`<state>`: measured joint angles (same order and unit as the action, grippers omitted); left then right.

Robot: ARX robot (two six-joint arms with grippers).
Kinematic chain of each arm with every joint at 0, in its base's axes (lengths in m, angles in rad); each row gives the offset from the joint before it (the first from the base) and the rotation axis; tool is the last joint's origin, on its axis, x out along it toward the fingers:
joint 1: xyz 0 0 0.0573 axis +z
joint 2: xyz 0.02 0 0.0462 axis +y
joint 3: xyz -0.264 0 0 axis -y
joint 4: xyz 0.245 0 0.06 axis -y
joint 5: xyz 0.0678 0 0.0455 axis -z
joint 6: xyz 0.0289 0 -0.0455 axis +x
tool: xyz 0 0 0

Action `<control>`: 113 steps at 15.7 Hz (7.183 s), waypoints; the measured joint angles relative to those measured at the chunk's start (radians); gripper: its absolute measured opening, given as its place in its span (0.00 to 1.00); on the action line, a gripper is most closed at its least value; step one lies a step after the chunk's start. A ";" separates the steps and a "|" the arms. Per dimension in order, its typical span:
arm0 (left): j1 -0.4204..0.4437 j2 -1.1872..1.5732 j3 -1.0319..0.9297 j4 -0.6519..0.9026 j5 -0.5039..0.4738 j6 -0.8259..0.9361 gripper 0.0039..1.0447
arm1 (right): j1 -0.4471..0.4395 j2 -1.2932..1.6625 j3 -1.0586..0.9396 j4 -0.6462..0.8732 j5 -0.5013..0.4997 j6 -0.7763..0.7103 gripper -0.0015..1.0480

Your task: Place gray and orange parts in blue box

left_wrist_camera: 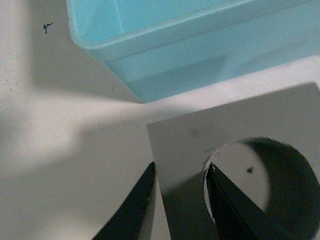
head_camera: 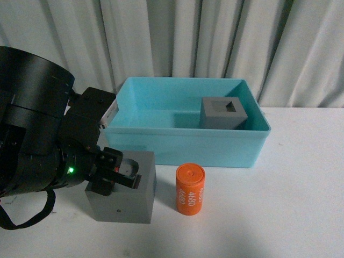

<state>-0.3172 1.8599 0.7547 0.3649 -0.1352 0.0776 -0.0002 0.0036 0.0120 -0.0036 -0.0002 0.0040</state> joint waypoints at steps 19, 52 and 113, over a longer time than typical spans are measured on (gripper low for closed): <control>0.024 0.075 0.702 -0.256 0.020 -0.007 0.17 | 0.000 0.000 0.000 0.000 0.000 0.000 0.94; 0.998 -0.933 -0.354 -0.600 0.721 -0.048 0.91 | 0.000 0.000 0.000 0.000 0.000 0.000 0.94; 0.317 -1.854 -0.744 -0.369 0.135 -0.077 0.94 | 0.262 1.851 0.847 0.218 -0.571 -0.593 0.94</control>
<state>-0.0002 0.0063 0.0105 -0.0036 -0.0006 0.0006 0.2623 1.8545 0.8593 0.2142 -0.5716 -0.5892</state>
